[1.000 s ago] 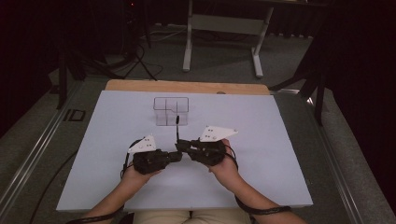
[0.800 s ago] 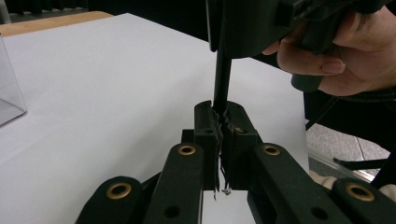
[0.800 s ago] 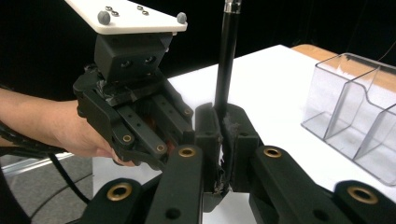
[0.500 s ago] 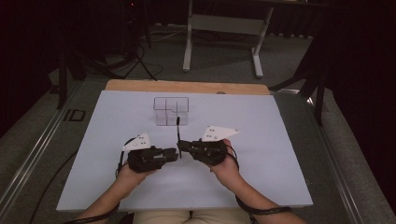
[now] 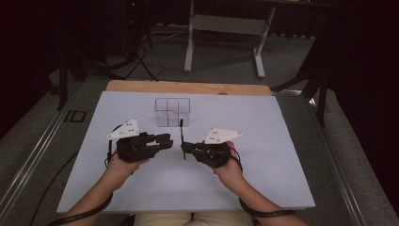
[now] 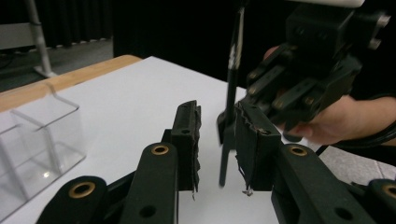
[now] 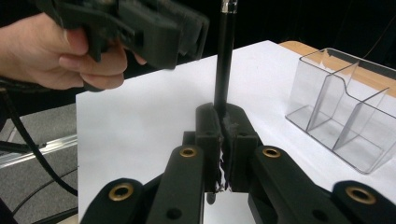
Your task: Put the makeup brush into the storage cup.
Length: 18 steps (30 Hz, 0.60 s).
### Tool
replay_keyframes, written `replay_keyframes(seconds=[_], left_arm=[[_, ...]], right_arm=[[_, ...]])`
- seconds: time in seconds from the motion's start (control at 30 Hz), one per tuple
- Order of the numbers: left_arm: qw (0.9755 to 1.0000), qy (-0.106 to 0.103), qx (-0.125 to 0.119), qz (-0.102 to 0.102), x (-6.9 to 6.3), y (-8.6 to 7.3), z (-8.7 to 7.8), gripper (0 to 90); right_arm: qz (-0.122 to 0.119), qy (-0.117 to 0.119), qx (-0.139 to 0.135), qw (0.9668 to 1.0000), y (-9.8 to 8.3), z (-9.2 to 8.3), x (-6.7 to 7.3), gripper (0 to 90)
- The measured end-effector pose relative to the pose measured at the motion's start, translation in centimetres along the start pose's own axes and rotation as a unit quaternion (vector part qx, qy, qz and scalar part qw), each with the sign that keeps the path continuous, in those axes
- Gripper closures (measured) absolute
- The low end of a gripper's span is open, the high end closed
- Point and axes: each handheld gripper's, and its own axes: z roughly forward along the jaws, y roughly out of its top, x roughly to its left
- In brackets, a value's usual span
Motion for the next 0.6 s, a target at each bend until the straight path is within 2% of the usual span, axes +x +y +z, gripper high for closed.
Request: replay_keyframes(seconds=[0.1,0.3,0.33,0.4,0.43,0.6], left_arm=[[1.0000,0.003,0.007,0.002,-0.2,0.2,0.6,68.3],[0.9998,-0.014,0.012,0.004,-0.6,0.6,1.7,69.7],[0.9998,-0.016,0.009,0.005,-0.6,0.7,1.8,72.9],[0.9998,-0.019,0.008,0.006,-0.7,1.0,1.9,73.3],[0.9998,-0.018,0.006,0.007,-0.7,1.1,2.0,76.9],[0.9998,-0.019,0.000,0.006,-0.7,1.4,2.0,80.5]], right_arm=[[-0.001,0.002,-0.002,1.0000,0.1,0.1,0.1,86.1],[-0.007,0.004,0.003,1.0000,0.1,0.3,0.3,86.1],[-0.008,0.004,0.003,1.0000,0.1,0.3,0.4,86.1],[-0.009,0.005,0.003,0.9999,0.1,0.3,0.4,86.1],[-0.010,0.004,0.003,0.9999,0.1,0.4,0.5,86.1],[-0.011,0.005,0.007,0.9999,-0.1,0.5,0.5,86.1]])
